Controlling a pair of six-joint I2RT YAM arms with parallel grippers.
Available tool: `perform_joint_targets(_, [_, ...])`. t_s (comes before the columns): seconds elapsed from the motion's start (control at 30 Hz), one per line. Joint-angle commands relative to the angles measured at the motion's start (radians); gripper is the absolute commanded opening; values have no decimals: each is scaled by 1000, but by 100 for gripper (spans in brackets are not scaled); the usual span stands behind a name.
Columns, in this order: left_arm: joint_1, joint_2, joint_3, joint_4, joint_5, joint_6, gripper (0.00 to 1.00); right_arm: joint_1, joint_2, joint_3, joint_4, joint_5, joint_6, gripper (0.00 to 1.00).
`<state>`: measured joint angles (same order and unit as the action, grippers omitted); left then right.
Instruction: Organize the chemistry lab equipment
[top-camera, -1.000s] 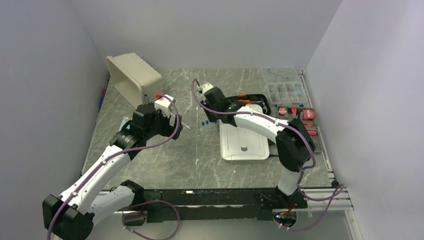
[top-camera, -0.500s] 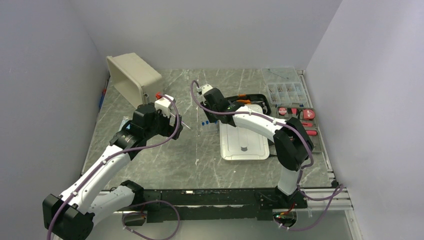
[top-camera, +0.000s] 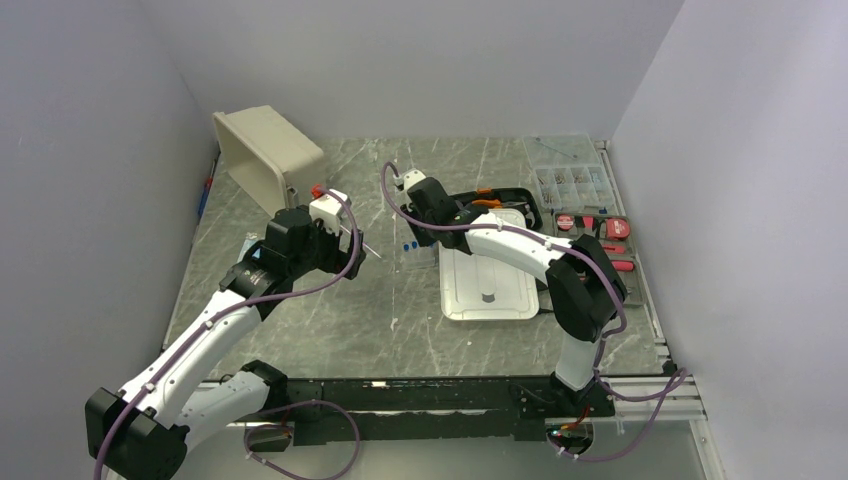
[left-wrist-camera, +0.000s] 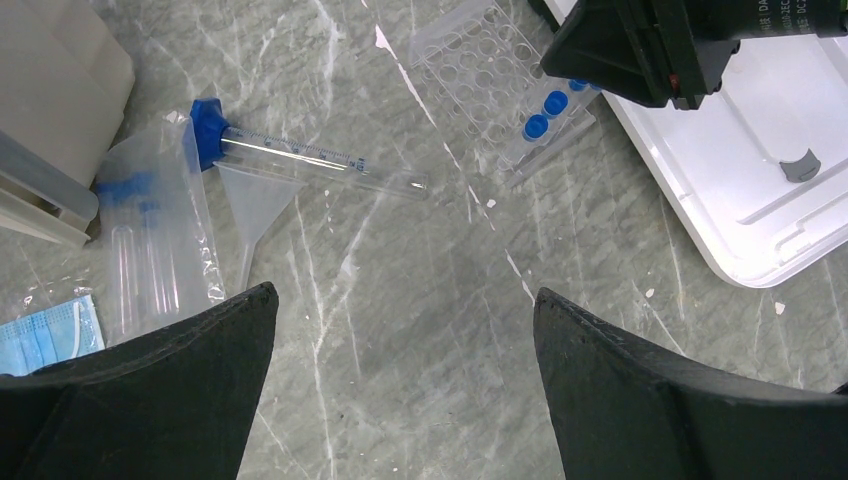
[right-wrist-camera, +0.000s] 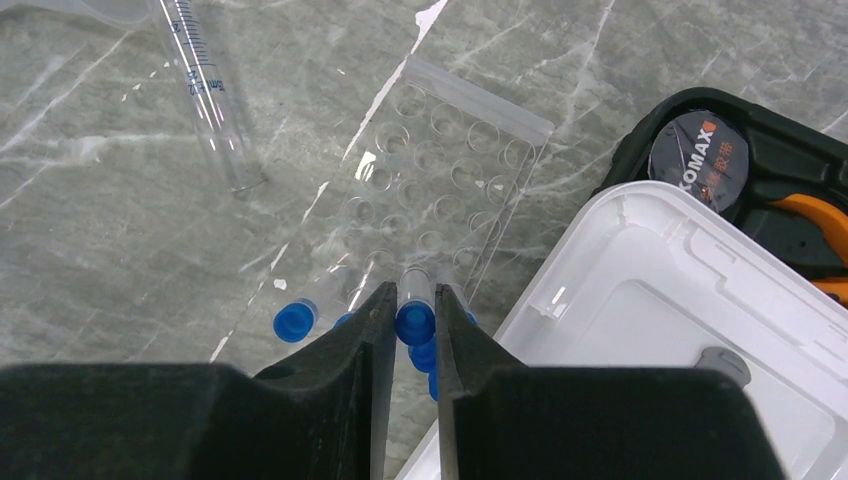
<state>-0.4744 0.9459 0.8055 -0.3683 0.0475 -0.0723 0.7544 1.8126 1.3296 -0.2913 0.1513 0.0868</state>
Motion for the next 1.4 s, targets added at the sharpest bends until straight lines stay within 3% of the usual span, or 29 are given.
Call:
perform_joint_targets(0.0, [5,-4,25,12,2,-6,99,3,-6,3,38,11,-4,24])
perform_joint_targets(0.13, [5,-5,26,12,2,-6,99,3,-11,6,40,9,-1,32])
perform_joint_targets(0.5, [27,-2,28,14,10,8,99,3,-58,16,49,-9,4,39])
perform_joint_targets(0.8, [287,21,52,31,29,48,99,-5,-232,-68,134,-32,26,40])
perform_joint_targets(1.03, [567,118,123,105,240,24,99,-36,-430,-238,219,-68,40,43])
perform_joint_targets(1.2, [627,238,196,184,281,9,99,-70,-550,-354,262,-94,56,44])
perform_joint_targets(1.37, [631,358,281,248,218,-19,99,-98,-642,-432,259,-98,60,44])
